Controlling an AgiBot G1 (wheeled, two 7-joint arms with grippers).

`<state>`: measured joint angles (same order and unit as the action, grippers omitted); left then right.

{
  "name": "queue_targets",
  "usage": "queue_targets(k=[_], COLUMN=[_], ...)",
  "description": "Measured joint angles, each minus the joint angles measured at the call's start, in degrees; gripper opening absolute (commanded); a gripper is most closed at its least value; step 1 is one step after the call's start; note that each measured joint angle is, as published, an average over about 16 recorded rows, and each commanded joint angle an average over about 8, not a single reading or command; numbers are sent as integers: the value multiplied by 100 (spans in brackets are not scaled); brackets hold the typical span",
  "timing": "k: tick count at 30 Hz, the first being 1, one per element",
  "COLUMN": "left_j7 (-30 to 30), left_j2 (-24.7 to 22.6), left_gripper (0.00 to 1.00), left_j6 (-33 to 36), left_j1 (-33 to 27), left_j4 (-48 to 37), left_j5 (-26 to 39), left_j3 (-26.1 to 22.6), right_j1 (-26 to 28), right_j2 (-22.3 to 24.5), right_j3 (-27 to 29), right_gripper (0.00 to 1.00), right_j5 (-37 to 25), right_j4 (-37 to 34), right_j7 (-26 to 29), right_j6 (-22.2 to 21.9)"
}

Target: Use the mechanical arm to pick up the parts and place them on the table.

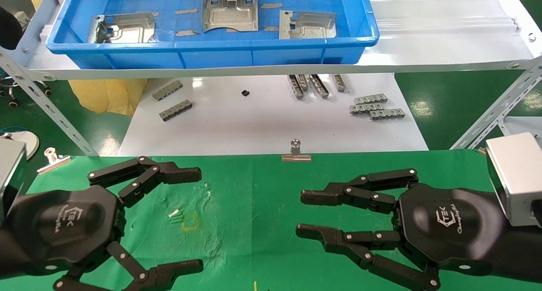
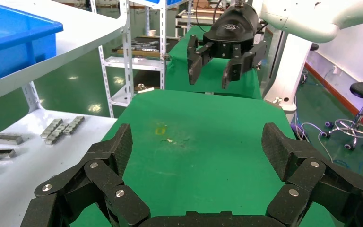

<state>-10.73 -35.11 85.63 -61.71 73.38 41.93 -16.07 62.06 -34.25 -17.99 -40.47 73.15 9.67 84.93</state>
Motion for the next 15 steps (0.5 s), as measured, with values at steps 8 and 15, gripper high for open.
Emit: queue_targets(k=[8, 15], left_j7=[2, -29], left_j2=[3, -11], left_gripper=[100, 100], left_j6=[-2, -107], left_j1=[-8, -334], left_j4=[-1, -139], left_j5=[-5, 103], left_j3=[6, 32], right_j1=[0, 1], right_j2=[0, 0], right_j3=[0, -1], right_gripper=[0, 0], right_j5=[0, 0], right_j4=[0, -1], right_j7=[0, -1], right_j6=[0, 0])
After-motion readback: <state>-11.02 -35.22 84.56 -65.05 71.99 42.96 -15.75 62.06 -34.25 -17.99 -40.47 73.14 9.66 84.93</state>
